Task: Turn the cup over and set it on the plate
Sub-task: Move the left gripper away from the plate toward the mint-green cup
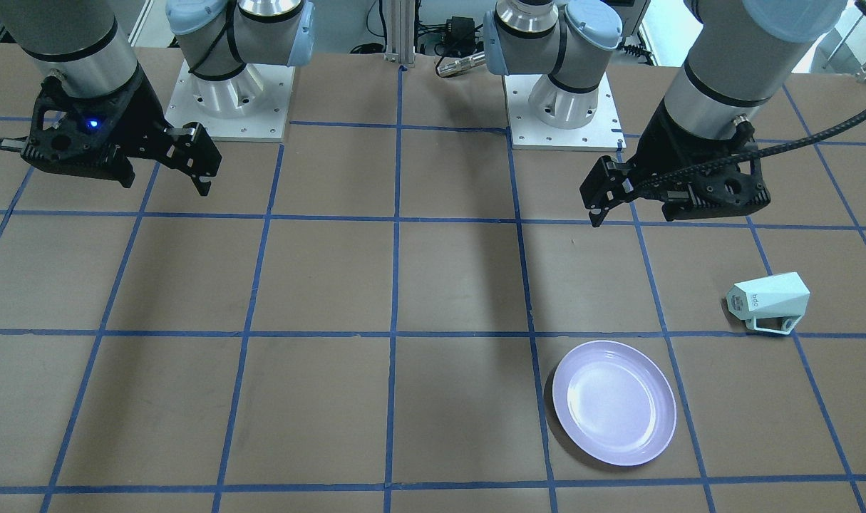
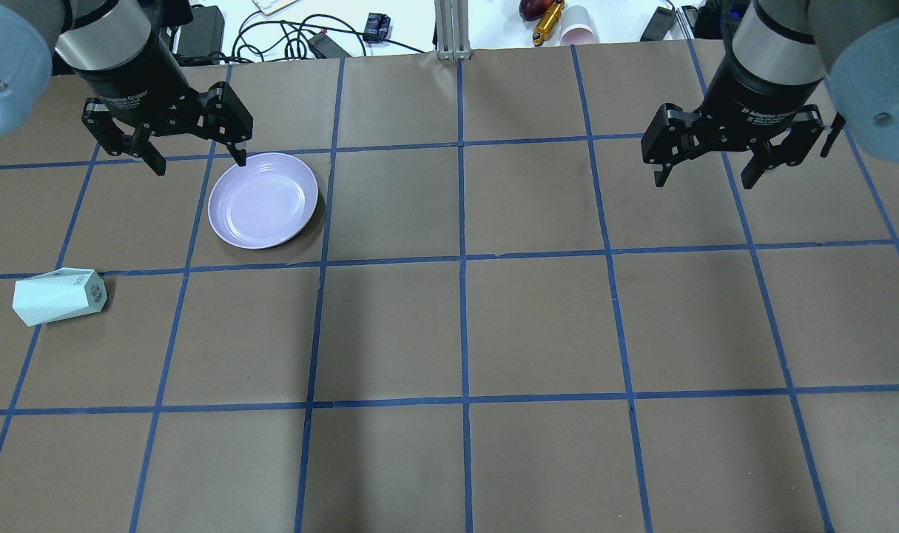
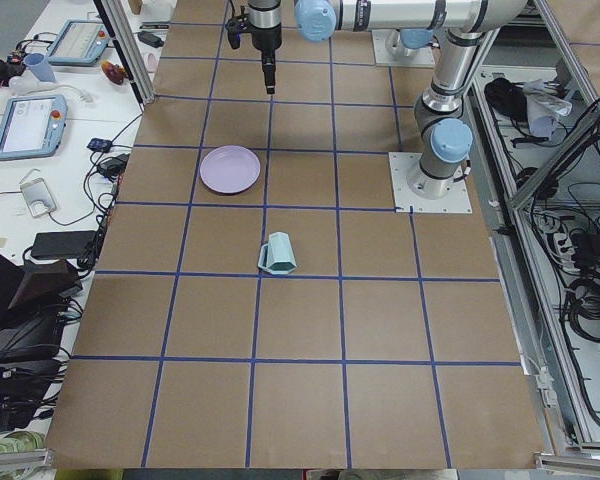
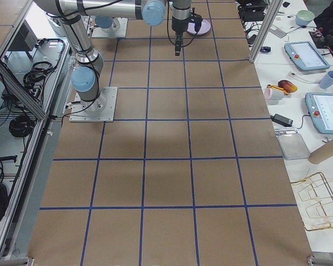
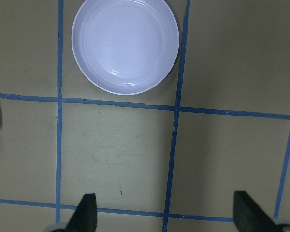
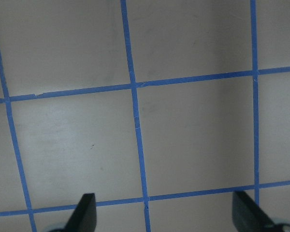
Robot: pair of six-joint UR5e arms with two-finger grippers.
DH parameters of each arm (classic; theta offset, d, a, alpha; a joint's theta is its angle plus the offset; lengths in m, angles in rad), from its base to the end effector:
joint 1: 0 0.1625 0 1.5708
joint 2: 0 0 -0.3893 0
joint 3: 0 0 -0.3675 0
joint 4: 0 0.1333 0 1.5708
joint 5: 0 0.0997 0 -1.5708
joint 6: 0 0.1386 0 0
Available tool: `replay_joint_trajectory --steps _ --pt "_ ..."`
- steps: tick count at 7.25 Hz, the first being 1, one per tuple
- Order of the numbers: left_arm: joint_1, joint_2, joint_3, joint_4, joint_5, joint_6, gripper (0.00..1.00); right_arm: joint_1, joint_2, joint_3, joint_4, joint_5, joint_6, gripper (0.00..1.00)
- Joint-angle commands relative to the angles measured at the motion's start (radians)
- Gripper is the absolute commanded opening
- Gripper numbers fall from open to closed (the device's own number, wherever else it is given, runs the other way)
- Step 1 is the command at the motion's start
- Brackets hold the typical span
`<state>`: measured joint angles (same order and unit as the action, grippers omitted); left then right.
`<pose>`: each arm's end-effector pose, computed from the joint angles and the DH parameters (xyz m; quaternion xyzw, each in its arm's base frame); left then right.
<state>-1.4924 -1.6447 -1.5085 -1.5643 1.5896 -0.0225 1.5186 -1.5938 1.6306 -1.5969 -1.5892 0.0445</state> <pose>-0.0915 -0.5039 0.4074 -0.0504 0.9987 0.0028 0.0093 0.1068 -0.4627 0.3985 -0.0483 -0.9988 -0.0054 0.0092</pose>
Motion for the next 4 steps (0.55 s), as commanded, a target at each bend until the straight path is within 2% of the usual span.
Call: replay_joint_trajectory --steps 1,4 --pt "0.056 -0.015 -0.001 0.003 -0.003 0.041 1.0 0.0 0.0 0.0 0.0 0.0 0.0 1.0" --pt "0.185 -0.018 0.001 -0.01 -0.005 0.085 1.0 0.0 0.0 0.0 0.0 0.0 0.0 1.0"
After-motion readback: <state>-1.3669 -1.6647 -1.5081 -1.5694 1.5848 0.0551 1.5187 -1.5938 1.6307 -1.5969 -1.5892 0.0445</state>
